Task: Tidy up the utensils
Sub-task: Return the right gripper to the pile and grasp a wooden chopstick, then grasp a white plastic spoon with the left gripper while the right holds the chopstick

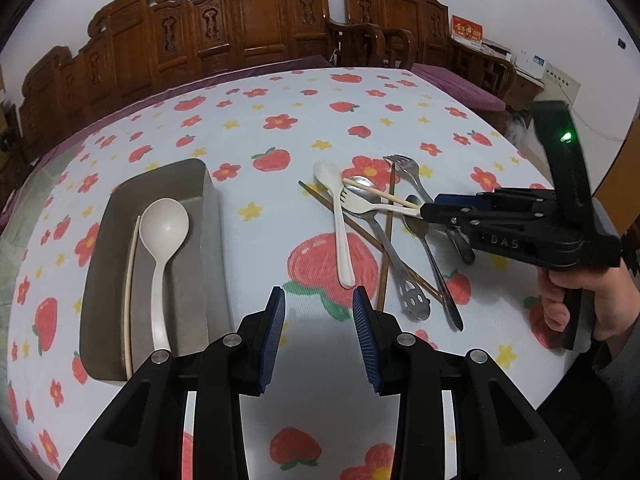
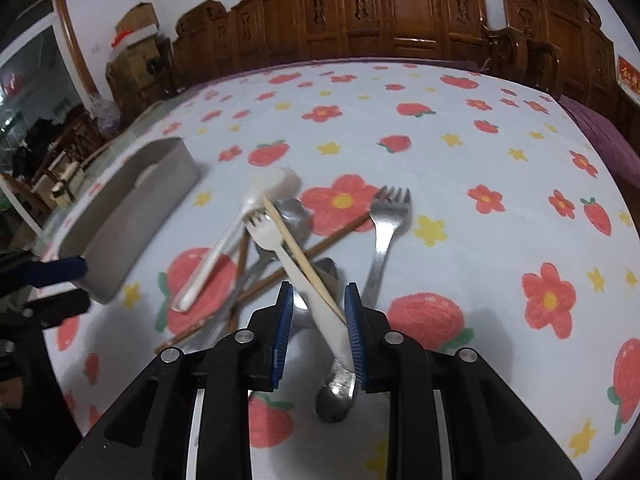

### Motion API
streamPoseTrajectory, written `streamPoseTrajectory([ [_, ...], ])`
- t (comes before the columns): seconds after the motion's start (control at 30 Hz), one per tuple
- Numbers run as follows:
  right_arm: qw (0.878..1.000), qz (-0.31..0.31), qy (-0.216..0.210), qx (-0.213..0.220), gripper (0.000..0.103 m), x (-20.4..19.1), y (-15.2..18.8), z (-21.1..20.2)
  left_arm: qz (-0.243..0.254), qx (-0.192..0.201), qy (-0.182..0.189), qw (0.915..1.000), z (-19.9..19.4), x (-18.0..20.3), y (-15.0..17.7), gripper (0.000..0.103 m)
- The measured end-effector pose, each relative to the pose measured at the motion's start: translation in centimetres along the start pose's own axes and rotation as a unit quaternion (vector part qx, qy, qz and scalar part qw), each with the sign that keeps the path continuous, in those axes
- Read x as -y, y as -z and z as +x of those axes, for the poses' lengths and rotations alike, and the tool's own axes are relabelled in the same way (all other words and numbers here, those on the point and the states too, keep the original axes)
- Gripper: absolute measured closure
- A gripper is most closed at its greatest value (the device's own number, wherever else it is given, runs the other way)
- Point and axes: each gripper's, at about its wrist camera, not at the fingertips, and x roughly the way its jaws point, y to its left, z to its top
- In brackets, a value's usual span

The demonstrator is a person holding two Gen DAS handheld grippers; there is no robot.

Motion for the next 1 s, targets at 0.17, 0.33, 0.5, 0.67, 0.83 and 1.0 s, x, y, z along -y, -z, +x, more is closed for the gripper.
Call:
streamPoseTrajectory([
  [0.17, 1.0, -0.012, 0.011, -0.012, 0.074, -0.1, -0.2, 0.6, 0.003, -0.004, -0.002, 1.0, 0.4, 0.3, -0.3, 0.07],
  [0.33, 1.0, 0.008, -0.015, 0.001, 0.074, 0.7, -0.8, 0.4, 0.008, -0.006, -0.004, 0.9999, 0.7, 0.6, -0.4, 0.07],
  [0.5, 1.0, -0.017, -0.007, -0.006, 0.074, 0.1, -1.6, 1.4, 0.01, -0.01, -0.006, 0.9999, 1.1, 0.7, -0.3, 0.07],
  [0.67, 0.999, -0.031, 0.0, -0.02, 0.095, -0.4, -1.6, 2.0, 0.011, -0.013, -0.007, 0.9998, 1.5, 0.8, -0.5, 0.07],
  [0.83, 1.0, -0.014, 0.001, -0.02, 0.102, 0.3, -1.6, 1.5, 0.012, -0.013, -0.007, 0.9998, 1.8, 0.9, -0.6, 0.07],
  [1.0, 1.0, 0.002, 0.005, -0.018, 0.102, 1.3, -1.2, 1.0, 0.014, -0.016, -0.008, 0.9997, 2.6, 1.2, -1.2, 0.07],
])
